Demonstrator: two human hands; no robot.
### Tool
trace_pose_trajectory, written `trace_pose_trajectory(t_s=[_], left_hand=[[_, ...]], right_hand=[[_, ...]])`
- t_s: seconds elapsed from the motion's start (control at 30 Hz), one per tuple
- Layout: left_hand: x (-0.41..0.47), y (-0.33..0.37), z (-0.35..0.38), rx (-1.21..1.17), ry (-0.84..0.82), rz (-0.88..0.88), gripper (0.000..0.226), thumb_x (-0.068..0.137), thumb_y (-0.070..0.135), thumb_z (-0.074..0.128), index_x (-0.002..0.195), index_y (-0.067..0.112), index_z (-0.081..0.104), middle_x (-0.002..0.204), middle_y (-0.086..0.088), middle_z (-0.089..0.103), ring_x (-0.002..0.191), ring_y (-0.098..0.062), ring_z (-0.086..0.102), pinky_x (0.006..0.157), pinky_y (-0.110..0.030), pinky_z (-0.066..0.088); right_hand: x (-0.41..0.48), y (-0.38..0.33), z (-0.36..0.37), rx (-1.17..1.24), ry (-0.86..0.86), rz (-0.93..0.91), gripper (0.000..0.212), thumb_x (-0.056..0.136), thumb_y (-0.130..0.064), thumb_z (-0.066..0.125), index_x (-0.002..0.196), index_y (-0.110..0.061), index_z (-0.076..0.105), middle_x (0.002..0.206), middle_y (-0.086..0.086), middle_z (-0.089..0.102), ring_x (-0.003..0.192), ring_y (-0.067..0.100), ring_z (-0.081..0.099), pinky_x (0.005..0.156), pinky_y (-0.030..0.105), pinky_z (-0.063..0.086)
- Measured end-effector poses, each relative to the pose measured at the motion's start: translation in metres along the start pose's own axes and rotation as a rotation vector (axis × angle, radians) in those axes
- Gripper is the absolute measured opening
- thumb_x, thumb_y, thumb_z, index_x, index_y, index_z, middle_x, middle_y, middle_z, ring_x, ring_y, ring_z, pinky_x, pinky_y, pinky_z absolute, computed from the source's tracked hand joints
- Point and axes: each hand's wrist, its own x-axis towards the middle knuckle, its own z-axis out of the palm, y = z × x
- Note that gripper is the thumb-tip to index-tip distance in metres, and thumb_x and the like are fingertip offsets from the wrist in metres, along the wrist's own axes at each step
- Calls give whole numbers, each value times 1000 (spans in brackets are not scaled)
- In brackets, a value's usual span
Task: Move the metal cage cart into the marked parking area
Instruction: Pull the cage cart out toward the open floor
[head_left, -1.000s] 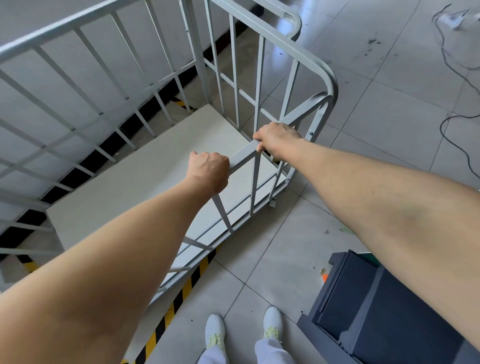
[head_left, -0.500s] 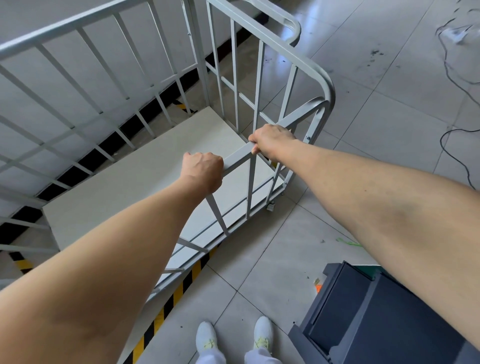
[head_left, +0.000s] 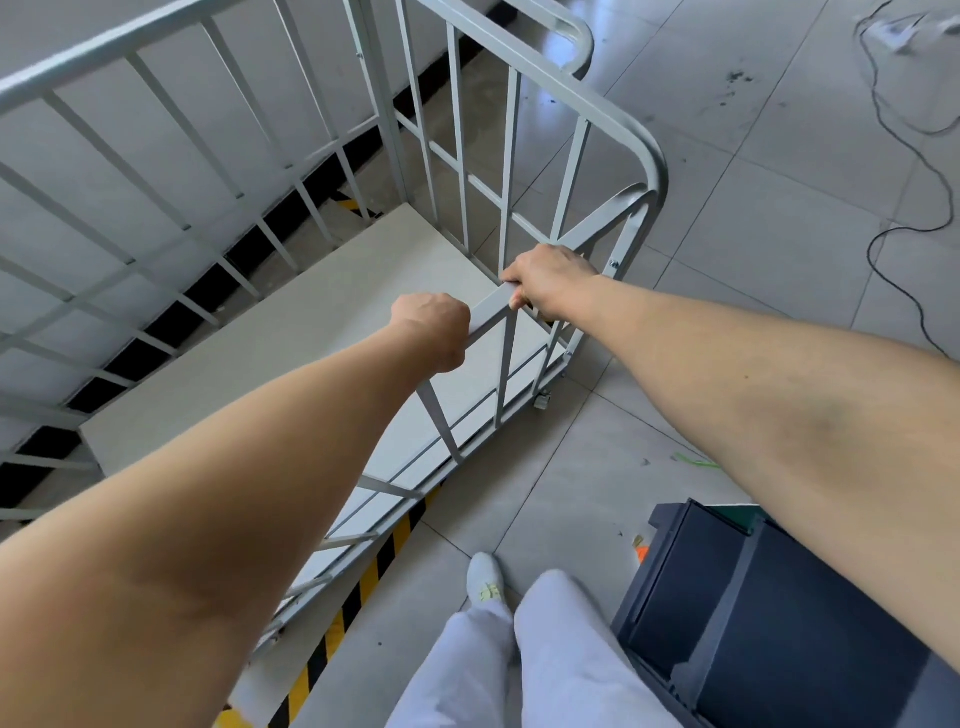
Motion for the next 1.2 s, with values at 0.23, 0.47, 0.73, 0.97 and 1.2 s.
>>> trace_pose_trajectory(t_s=[0.23, 0.47, 0.73, 0.97, 1.2], left_hand=[[4, -3, -4, 3, -57, 42, 22, 86, 13, 61, 106, 6, 64, 87, -6, 52, 79, -27, 52, 70, -30, 45], [3, -5, -6, 4, -56, 64, 17, 85, 20, 67, 85, 11, 53, 60, -1, 46, 54, -19, 48, 64, -29, 43], [2, -6, -14, -13, -94, 77, 44, 86, 22, 69, 57, 8, 39, 55, -1, 42, 63, -22, 52, 74, -30, 49], [8, -11, -13, -42, -126, 73, 51, 85, 23, 71, 50, 6, 38, 52, -1, 42, 77, -24, 52, 74, -29, 46], [25, -10, -10, -64, -228, 55, 29, 80, 28, 76, 82, 0, 68, 73, -6, 68, 72, -25, 56, 59, -26, 42]], right_hand=[[-4, 0, 3, -14, 14, -7, 24, 83, 2, 42, 67, -13, 52, 85, 0, 76, 83, 22, 60, 58, 21, 35], [-5, 0, 3, -26, 25, 4, 27, 83, 6, 43, 66, -14, 52, 75, -1, 68, 79, 21, 58, 70, 26, 41], [-1, 0, 1, -47, -5, 18, 21, 86, 1, 48, 77, -13, 62, 74, -2, 66, 81, 24, 56, 70, 27, 41], [0, -2, -1, -98, 6, -13, 22, 85, 3, 50, 73, -13, 58, 88, 0, 73, 84, 26, 56, 66, 25, 37], [2, -2, -2, -157, 2, -45, 23, 85, 4, 46, 77, -15, 58, 99, 2, 75, 97, 28, 62, 71, 26, 36]])
